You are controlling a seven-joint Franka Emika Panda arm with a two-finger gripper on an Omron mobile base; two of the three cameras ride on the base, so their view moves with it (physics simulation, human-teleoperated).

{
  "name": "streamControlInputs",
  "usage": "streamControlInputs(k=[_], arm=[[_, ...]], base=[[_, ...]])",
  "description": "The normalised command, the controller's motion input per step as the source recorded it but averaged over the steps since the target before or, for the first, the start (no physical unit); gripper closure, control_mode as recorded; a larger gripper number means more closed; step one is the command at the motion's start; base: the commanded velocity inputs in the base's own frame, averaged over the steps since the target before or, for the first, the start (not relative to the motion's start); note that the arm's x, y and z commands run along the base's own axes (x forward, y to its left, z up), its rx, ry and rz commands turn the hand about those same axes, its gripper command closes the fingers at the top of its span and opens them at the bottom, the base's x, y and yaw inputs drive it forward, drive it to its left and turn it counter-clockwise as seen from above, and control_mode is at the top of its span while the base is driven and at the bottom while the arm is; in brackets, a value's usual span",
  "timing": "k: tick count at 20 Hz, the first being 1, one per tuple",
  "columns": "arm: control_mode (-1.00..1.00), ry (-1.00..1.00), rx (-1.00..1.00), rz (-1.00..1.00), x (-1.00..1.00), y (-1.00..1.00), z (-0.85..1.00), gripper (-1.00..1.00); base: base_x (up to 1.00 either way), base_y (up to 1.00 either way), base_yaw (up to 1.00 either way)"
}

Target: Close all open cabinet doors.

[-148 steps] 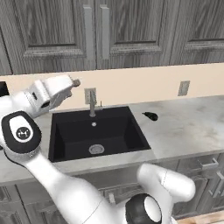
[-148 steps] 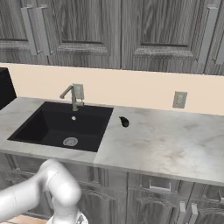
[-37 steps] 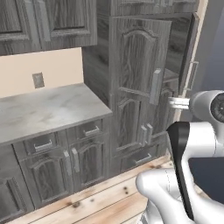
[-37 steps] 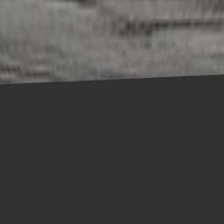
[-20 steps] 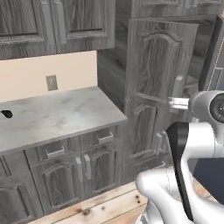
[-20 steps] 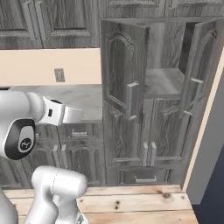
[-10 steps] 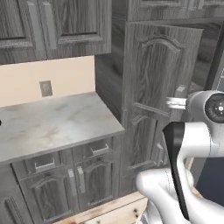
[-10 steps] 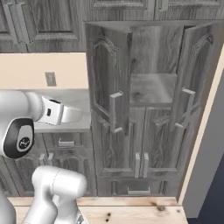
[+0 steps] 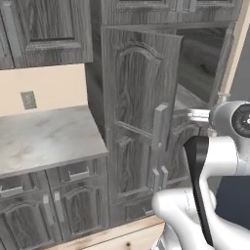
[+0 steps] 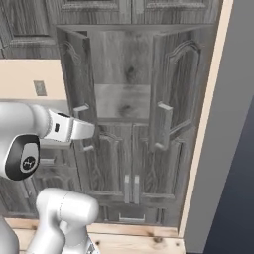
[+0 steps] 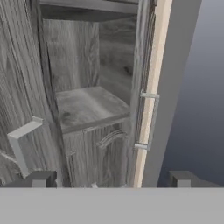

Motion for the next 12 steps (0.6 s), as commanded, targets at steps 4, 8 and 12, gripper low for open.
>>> streamControlInputs(k=[4, 8, 12], arm=[[1.00, 0.00, 0.00, 0.00, 0.00, 0.00, 0.00, -1.00], [1.00, 0.00, 0.00, 0.00, 0.00, 0.00, 0.00, -1.00], [1.00, 0.00, 0.00, 0.00, 0.00, 0.00, 0.00, -1.00]], base=[[0.00, -0.68, 0.21], [0.06, -0.58, 0.27], [0.37, -0.38, 0.27]])
